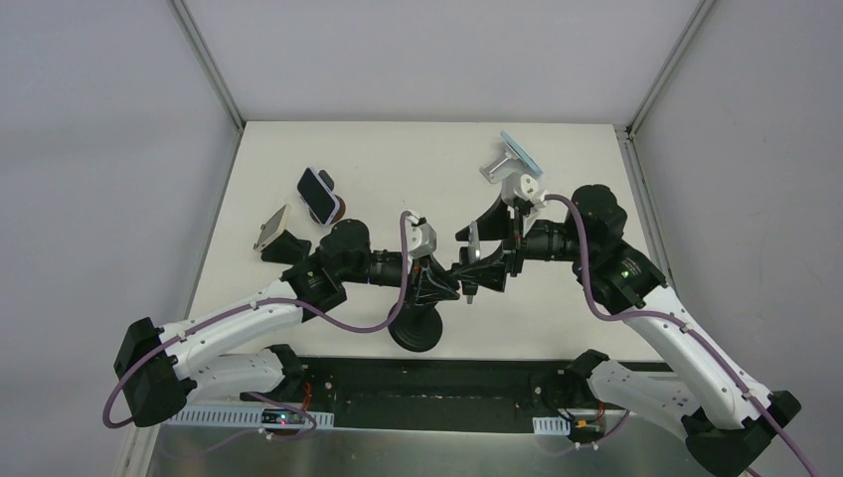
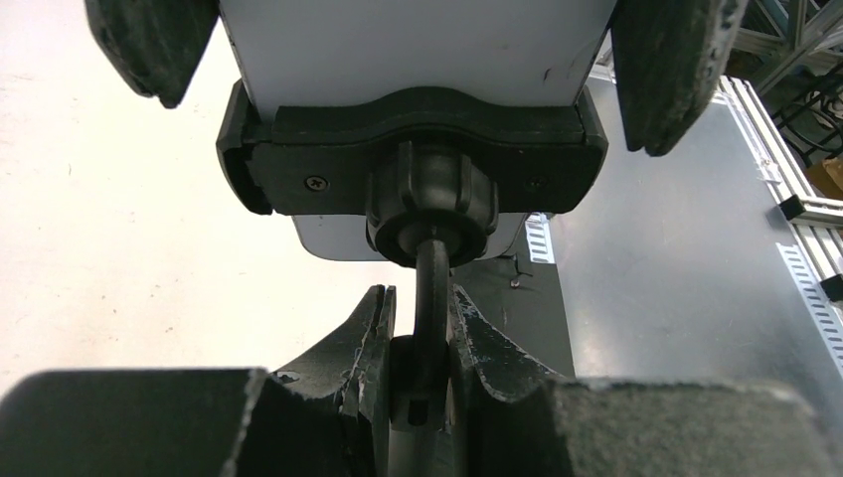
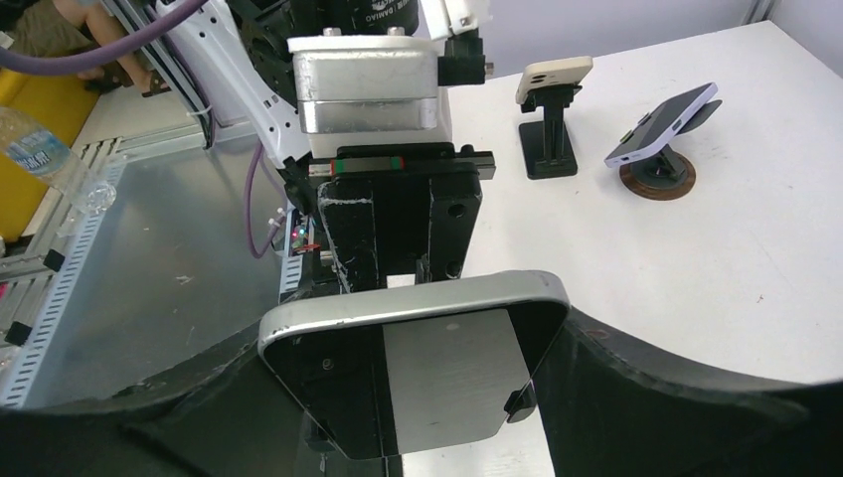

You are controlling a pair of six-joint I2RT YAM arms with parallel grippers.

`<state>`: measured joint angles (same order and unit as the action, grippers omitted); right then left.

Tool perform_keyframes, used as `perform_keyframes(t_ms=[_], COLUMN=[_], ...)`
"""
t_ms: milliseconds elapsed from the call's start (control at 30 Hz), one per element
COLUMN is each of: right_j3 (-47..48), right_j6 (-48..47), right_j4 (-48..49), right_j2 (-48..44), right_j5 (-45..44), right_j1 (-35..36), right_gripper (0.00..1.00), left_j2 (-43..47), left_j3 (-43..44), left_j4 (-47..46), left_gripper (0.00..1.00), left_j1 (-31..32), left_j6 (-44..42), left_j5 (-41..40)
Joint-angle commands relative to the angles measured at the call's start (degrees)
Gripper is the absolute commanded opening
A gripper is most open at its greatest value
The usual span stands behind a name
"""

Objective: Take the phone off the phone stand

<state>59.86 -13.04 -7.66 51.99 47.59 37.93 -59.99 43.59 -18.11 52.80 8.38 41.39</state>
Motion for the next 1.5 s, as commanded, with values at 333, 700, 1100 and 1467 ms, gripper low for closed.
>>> perform_keyframes(t_ms=[333, 700, 1100, 1467], right_j3=[7.56, 16.20, 26.54, 11.82], right_j6=[-0.93, -1.83, -3.00, 0.70], right_j4=[-6.48, -17.79, -17.58, -2.03], right_j2=[0.57, 7.21, 25.36, 22.06], right_j5=[-5.73, -19.27, -46.98, -56.11], right_j1=[1.20, 4.52, 9.79, 12.00], right_gripper=[0.00, 0.00, 0.00, 0.00], left_j2=[3.32, 16.06, 37.48, 38.09], left_j3=[-1.12, -13.11, -20.92, -20.91], left_j4=[-5.79, -5.27, 11.06, 13.19], left_gripper=[0.59, 0.99, 0.99, 0.99], left_j1=[-0.06, -0.29, -0.47, -0.41], left_j6=[-2.47, -2.45, -3.02, -4.49], left_j5=[-3.37, -14.64, -38.79, -41.06])
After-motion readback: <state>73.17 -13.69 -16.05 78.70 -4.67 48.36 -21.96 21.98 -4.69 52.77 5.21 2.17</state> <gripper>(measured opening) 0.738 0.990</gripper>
